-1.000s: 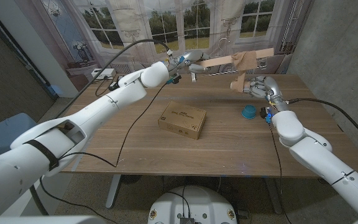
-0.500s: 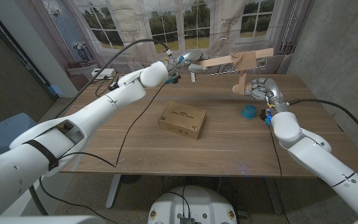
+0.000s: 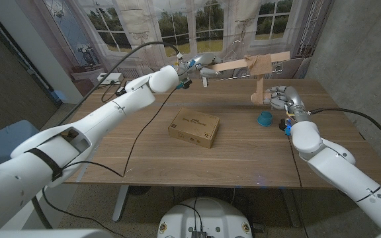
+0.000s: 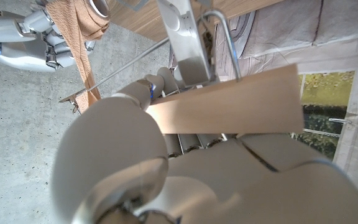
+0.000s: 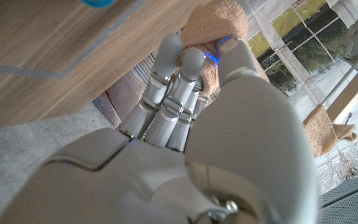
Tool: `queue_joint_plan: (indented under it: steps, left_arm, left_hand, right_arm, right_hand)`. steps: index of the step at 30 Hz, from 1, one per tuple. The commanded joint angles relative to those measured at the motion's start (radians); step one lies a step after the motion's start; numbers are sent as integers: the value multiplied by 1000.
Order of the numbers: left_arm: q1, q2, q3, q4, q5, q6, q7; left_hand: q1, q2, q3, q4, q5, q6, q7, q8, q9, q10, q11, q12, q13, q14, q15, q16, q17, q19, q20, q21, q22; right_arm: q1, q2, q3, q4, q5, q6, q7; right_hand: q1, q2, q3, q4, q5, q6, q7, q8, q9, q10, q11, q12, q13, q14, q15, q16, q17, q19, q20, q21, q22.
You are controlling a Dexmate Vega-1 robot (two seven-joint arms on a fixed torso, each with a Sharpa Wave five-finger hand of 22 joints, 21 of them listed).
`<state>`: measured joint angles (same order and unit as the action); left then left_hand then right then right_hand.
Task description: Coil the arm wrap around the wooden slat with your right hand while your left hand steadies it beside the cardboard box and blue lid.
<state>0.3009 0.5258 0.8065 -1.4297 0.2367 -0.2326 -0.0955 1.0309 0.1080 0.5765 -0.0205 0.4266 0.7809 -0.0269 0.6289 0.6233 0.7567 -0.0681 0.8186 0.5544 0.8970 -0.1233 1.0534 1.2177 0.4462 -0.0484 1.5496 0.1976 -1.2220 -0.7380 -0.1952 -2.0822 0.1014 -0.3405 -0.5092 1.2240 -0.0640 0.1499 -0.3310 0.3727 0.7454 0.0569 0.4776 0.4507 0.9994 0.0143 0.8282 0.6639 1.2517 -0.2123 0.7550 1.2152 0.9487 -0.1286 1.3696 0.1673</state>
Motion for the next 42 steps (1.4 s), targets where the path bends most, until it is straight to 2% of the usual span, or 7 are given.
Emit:
queue_joint_plan:
  steps: [1, 18, 25, 28, 29, 32, 42]
  left_arm:
    - [1, -1, 1, 4, 0, -2, 6]
    - [1, 5, 5, -9, 12, 8, 1]
    - [-3, 10, 7, -12, 19, 7, -4]
    - [-10, 3, 10, 15, 13, -6, -7]
    - [-14, 1, 11, 24, 11, -11, -9]
    - [-24, -8, 14, 52, 8, -28, -9]
    - [-58, -34, 26, 135, -1, -78, -14]
  left_hand:
    - [-20, 53, 67, 70, -1, 34, -18, 2, 0, 78, -69, 1, 531, 5, -49, -7, 2, 4, -43, 3, 2]
    - [-20, 54, 66, 68, -3, 32, -16, 2, 5, 81, -69, -3, 529, 6, -50, -8, 2, 3, -43, 3, 2]
    - [-19, 55, 66, 68, -4, 35, -18, -1, 2, 79, -70, -5, 531, 5, -50, -9, 2, 4, -43, 3, 2]
    - [-19, 55, 66, 68, -4, 34, -19, -1, 2, 78, -69, -4, 534, 8, -50, -9, 2, 4, -43, 3, 2]
    - [-19, 55, 66, 68, -5, 33, -18, -1, 3, 79, -68, -5, 532, 7, -50, -9, 2, 4, -43, 3, 2]
    - [-19, 56, 66, 67, -5, 31, -21, -3, 2, 81, -71, -3, 534, 7, -50, -9, 2, 4, -43, 3, 2]
    - [-19, 56, 66, 67, -7, 31, -17, -4, 2, 81, -67, -6, 534, 10, -48, -8, 2, 4, -42, 4, 2]
  right_arm:
    - [-4, 2, 4, 4, 5, -11, -6]
    - [-2, 1, 8, 11, 6, 11, -7]
    - [-11, -3, 19, 6, 11, 17, -8]
    - [-8, 1, 17, 18, 15, 29, -5]
    - [-6, 2, 15, 21, 14, 30, -5]
    - [5, 9, 3, 27, 3, 26, -15]
    - [24, 17, -10, 36, -19, 24, -26]
  right_hand:
    - [62, 52, 225, 162, 17, 319, 71, 9, 6, 65, 31, 5, 12, 11, 1, 12, 5, 10, -1, 4, 2]
    - [35, 44, 268, 167, 42, 312, 64, -3, 8, 53, 23, -4, 25, 5, -1, 21, 7, 2, -4, 1, 4]
    - [40, 64, 282, 167, 37, 286, 62, -26, -1, 30, 25, -21, 20, -2, -2, 34, 10, -22, -10, 10, 12]
    - [39, 77, 284, 171, 15, 263, 47, -46, -6, 10, 19, -42, 2, -31, -2, 23, -4, -43, -13, 18, 15]
    - [38, 84, 272, 173, -23, 252, 33, -61, -13, 2, 19, -63, -22, -52, -6, -22, -71, -65, -16, 22, 13]
    - [46, 94, 256, 173, -80, 245, 28, -81, -21, -4, 15, -79, -40, -52, -5, -60, -146, -83, -21, 28, 11]
    - [95, 125, 259, 162, -132, 245, 41, -110, -39, -17, 14, -108, -72, -70, -3, -81, -179, -123, -32, 27, 9]
